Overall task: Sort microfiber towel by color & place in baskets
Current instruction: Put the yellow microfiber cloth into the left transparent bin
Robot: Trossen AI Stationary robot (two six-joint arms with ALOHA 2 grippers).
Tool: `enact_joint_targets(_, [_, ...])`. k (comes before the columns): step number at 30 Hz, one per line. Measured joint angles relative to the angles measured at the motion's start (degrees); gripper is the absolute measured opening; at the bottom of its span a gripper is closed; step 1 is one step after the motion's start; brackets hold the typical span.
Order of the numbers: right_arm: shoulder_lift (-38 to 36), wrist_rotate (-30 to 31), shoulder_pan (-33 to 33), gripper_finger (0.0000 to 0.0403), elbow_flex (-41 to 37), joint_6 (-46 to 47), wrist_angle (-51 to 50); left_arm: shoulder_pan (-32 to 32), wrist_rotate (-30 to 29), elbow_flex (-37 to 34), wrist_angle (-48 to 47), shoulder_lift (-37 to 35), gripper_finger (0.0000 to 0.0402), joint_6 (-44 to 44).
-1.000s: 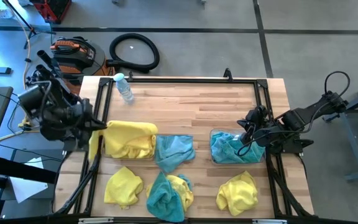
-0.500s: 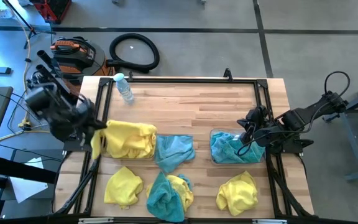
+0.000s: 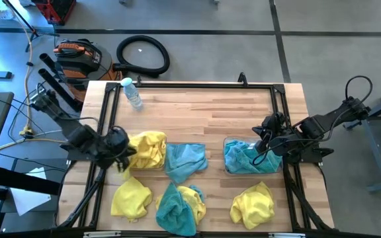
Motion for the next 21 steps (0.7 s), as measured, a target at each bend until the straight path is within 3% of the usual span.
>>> enact_joint_targets(9, [0.23, 1.94, 0.02, 0.0, 0.0, -0.07, 2.27, 15.0, 2.65, 0.07, 14.31, 12.32, 0.0, 23.67])
enact_joint_targets(14, [1.31, 2.19, 0.01, 0.0, 0.0, 0.0, 2.42, 20.19, 5.54, 0.07, 14.52, 19.9, 0.0, 27.13])
enact_joint_targets(21, [3.77, 2.2, 0.0, 0.0, 0.0, 1.38, 2.46, 21.4, 8.42, 0.07, 16.79, 30.14, 0.0001, 28.79])
